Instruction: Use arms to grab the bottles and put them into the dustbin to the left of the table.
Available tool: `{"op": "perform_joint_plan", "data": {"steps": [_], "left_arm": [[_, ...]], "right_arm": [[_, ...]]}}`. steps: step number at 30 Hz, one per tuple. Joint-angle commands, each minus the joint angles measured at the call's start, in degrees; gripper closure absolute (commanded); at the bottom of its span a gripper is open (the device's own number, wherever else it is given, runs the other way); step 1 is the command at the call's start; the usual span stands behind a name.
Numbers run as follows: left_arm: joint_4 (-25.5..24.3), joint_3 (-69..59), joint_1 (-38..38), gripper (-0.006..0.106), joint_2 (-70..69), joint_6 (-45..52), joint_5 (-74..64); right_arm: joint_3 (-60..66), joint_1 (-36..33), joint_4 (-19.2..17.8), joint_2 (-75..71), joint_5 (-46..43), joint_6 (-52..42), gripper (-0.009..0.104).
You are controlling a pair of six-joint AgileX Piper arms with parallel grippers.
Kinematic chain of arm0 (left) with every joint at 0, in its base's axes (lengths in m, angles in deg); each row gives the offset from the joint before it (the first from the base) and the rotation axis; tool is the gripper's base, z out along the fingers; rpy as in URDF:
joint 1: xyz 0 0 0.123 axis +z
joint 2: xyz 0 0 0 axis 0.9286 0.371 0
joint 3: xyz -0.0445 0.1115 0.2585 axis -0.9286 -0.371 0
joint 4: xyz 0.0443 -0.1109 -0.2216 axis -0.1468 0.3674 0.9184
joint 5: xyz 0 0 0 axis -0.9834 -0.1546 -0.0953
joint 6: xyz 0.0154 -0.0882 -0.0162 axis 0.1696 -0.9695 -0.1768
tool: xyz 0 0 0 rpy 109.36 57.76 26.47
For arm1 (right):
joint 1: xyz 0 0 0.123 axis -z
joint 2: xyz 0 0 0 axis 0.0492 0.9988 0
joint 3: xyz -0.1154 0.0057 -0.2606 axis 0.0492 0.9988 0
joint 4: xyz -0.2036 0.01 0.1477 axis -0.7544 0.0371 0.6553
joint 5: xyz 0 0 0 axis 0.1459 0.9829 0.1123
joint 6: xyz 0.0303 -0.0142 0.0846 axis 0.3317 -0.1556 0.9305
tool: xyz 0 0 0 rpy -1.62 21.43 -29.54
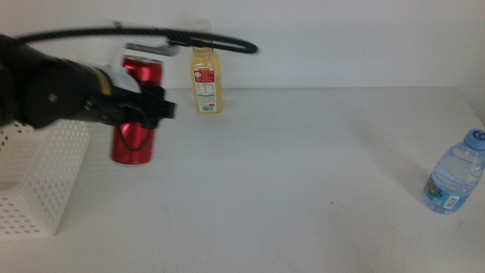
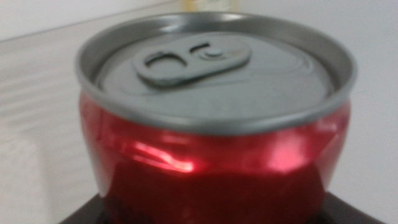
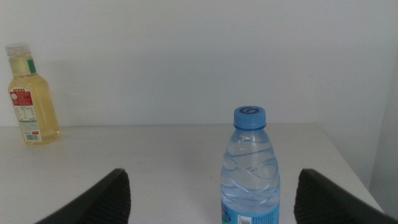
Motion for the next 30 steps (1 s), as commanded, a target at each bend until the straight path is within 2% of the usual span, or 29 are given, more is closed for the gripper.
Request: {"op": "perform_joint_plan", "data": {"steps": [1, 7, 11, 20, 30], "left_arm": [[2.71, 4.13, 2.89, 0.105, -2.43, 4.23, 0.68], [11.4, 8.86, 10.25, 0.105, -2.43, 16.66, -7.2], [14.84, 12.11, 16.6, 0.105, -2.39, 22.45, -13.06], [16.46, 23.74, 28.82, 0.105, 2.46, 25.57, -25.49], [16.48, 37.04, 35.53, 0.105, 12.98, 28.51, -38.64]], "right_arm": [[-0.5, 0.47, -0.35, -1.57, -4.21, -0.6, 0.021], [-0.5, 0.47, -0.35, -1.57, -4.21, -0.6, 0.021], [-0.5, 0.47, -0.35, -1.57, -4.21, -0.6, 0.021], [-0.5, 0.47, -0.35, -1.57, -4.21, -0.6, 0.021], [-0.5, 0.47, -0.35, -1.57, -4.21, -0.6, 0.021]]}}
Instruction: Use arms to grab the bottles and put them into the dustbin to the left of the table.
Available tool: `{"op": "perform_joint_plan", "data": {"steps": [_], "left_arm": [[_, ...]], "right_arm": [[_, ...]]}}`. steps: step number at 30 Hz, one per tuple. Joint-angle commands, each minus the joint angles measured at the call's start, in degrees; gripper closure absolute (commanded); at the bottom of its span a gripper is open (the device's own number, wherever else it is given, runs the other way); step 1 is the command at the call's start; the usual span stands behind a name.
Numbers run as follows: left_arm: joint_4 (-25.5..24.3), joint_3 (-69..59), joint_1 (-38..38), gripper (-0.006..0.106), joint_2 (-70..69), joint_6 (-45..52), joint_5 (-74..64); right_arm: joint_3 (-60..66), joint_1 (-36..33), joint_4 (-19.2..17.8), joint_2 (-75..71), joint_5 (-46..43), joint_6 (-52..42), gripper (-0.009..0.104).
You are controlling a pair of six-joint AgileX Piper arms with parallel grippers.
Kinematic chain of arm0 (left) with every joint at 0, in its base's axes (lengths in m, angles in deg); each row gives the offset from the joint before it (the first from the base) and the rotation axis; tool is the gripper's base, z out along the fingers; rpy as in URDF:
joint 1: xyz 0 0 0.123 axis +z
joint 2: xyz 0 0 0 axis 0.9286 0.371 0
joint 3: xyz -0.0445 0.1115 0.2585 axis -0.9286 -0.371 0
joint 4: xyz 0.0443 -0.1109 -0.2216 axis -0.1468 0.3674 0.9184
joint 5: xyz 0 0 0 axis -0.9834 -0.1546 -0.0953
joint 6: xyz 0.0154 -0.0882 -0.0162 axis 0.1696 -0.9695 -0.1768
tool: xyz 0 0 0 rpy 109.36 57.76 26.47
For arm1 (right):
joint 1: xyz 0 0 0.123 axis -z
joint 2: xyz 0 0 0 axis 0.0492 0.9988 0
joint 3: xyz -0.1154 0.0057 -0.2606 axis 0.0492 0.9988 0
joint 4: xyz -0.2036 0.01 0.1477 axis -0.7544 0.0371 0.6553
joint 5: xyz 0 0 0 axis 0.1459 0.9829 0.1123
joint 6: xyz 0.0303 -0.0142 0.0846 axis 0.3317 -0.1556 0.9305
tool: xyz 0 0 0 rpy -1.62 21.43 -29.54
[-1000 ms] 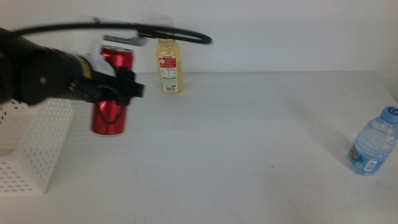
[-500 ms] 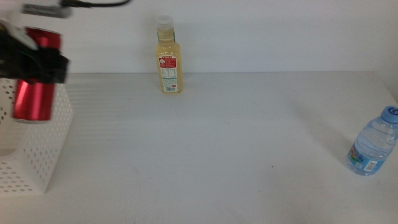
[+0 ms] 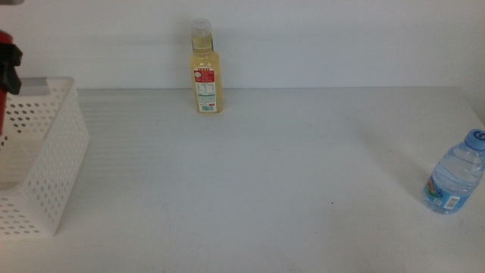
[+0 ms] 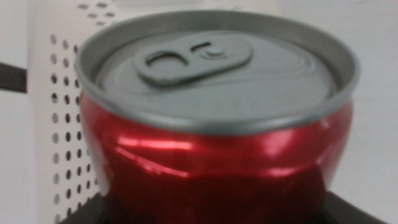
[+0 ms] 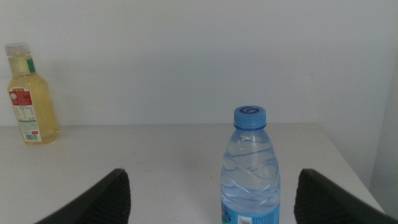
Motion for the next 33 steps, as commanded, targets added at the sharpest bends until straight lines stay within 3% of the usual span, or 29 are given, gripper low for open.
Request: {"op": "perform_joint_plan", "data": {"steps": [1, 14, 33], "left_arm": [[0.82, 3.73, 1.44, 0.105, -0.8, 0.2, 1.45], [1.75, 3.83, 4.29, 0.105, 7.83, 2.39, 0.84], [-1.28, 3.64, 4.48, 0.104, 16.0, 3.15, 0.2]], "right_arm": [[-0.5, 0.47, -0.35, -1.57, -4.21, -0.6, 0.021], [-0.5, 0.47, -0.35, -1.57, -4.21, -0.6, 0.021], [-0.5, 0.47, -0.35, -1.57, -4.21, -0.6, 0.021]]}}
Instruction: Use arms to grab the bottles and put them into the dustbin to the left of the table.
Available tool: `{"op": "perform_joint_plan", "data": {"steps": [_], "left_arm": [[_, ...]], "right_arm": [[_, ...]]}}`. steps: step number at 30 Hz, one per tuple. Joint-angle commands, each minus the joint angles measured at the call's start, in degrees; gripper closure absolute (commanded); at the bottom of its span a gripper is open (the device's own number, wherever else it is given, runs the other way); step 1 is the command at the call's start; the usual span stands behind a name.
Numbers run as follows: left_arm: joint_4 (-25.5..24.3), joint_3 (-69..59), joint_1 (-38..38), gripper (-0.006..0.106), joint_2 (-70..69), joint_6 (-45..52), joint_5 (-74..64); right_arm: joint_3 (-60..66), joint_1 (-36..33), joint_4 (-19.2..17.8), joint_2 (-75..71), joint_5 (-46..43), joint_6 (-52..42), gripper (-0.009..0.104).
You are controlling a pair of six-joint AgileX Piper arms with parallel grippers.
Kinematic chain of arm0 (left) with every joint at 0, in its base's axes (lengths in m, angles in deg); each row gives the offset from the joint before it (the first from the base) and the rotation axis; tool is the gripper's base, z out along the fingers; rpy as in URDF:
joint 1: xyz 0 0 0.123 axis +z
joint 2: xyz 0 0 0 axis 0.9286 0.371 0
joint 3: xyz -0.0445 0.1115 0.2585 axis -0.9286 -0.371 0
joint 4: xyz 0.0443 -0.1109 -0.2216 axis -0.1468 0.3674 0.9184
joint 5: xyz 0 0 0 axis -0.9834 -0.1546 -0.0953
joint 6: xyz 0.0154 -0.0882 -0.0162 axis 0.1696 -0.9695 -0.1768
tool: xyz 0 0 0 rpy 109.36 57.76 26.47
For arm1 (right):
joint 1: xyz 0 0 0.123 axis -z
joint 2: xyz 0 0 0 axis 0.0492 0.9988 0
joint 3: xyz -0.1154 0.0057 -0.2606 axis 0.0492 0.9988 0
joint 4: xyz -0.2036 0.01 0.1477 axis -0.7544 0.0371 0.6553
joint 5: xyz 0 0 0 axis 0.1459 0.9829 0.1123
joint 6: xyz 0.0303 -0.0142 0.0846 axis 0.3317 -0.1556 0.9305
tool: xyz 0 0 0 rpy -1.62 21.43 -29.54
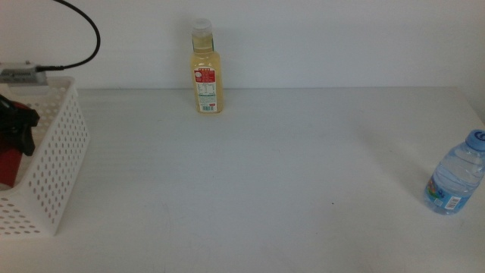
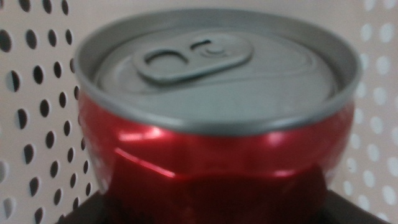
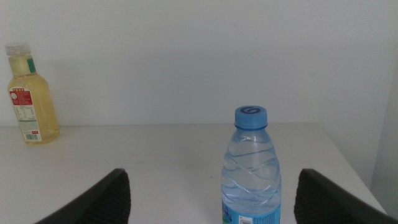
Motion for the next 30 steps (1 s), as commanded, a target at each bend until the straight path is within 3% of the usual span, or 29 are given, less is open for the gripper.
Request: {"op": "perform_joint_plan", "data": {"steps": [1, 7, 15, 18, 22, 30], "left_arm": [[-0.52, 1.96, 0.17, 0.103, -2.88, 0.08, 0.99], [-0.92, 1.96, 0.57, 0.082, -1.99, 0.08, 0.98], [-2.38, 1.96, 0.57, 0.035, -1.99, 0.08, 1.81], [-2.37, 1.96, 0.57, 0.023, -1.99, 0.08, 1.93], [-2.17, 2.13, 0.51, 0.017, -1.99, 0.08, 2.17], [0.5, 2.31, 0.39, 0.017, -6.96, -0.4, 2.26]], "right_arm": [[-0.5, 0.47, -0.35, -1.57, -4.21, -0.6, 0.021], [-0.5, 0.47, -0.35, -1.57, -4.21, -0.6, 0.021], [-0.5, 0.47, -0.35, -1.57, -4.21, -0.6, 0.021], [-0.5, 0.47, -0.35, -1.57, -4.21, -0.6, 0.021], [-0.5, 0.47, -0.35, -1.57, -4.21, -0.6, 0.021], [-0.5, 0.47, -0.35, -1.57, -4.21, -0.6, 0.021]]}}
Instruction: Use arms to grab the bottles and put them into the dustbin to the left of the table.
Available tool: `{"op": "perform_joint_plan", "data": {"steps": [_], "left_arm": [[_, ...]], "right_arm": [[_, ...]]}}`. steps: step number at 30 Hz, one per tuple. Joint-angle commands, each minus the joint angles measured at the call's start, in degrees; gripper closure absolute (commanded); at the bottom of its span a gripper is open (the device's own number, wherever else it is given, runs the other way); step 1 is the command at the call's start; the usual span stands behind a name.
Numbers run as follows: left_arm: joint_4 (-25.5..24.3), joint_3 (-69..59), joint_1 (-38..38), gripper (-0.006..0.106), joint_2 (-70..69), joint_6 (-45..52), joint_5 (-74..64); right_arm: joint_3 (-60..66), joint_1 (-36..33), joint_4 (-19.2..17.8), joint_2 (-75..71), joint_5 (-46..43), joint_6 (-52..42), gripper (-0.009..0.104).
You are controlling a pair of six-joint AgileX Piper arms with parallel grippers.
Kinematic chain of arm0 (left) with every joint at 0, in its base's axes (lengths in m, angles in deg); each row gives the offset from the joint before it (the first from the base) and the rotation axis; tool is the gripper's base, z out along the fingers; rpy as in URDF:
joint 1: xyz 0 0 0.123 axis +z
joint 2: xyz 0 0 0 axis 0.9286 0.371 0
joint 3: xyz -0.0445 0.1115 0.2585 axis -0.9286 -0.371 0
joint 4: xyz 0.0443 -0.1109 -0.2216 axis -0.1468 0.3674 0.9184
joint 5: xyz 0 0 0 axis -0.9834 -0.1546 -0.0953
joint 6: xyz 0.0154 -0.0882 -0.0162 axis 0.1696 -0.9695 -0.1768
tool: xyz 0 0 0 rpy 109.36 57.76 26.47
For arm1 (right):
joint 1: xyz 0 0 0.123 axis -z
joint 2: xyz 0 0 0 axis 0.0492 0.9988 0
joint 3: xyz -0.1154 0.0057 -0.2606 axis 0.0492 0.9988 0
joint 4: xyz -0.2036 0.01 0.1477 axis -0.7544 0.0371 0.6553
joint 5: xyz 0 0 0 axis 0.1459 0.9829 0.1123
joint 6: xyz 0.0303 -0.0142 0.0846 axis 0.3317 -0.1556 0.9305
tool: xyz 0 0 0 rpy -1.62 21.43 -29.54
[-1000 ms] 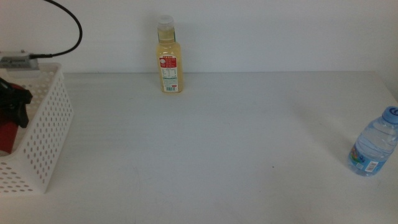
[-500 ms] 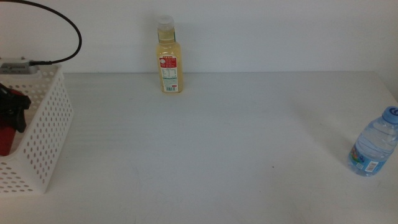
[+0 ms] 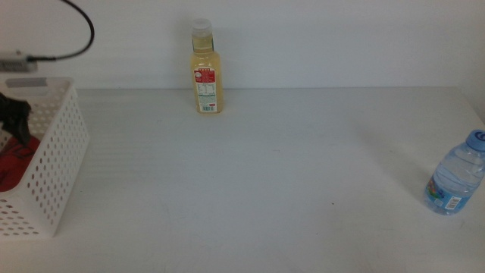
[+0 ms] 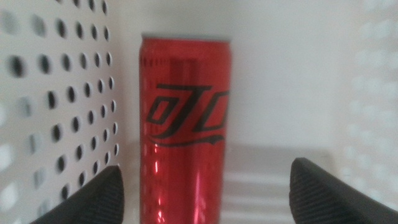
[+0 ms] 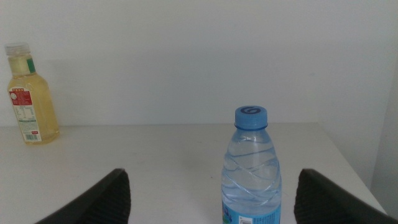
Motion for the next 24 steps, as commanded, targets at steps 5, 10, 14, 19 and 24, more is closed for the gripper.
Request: {"op": "perform_joint_plan", "data": {"steps": [5, 10, 14, 19, 24], "left_arm": [[5.45, 1.57, -0.24, 0.017, -11.0, -3.29, 1.28], [5.44, -0.81, -3.44, 0.017, -17.69, -3.5, 5.05], [5.05, -3.76, -6.95, 0.018, -23.63, -3.65, 9.11], [4.21, -8.44, -12.04, 0.018, -29.9, -3.77, 14.08], [4.1, -14.25, -16.81, 0.018, -36.53, -3.77, 21.42]], "right_arm": [[-0.5, 0.47, -0.35, -1.57, -4.21, -0.6, 0.021], [-0.5, 0.47, -0.35, -1.57, -4.21, -0.6, 0.021], [-0.5, 0.47, -0.35, -1.57, -4.21, -0.6, 0.021], [-0.5, 0.47, -0.35, -1.57, -4.21, -0.6, 0.021], [-0.5, 0.47, -0.35, -1.57, -4.21, -0.6, 0.021]]}}
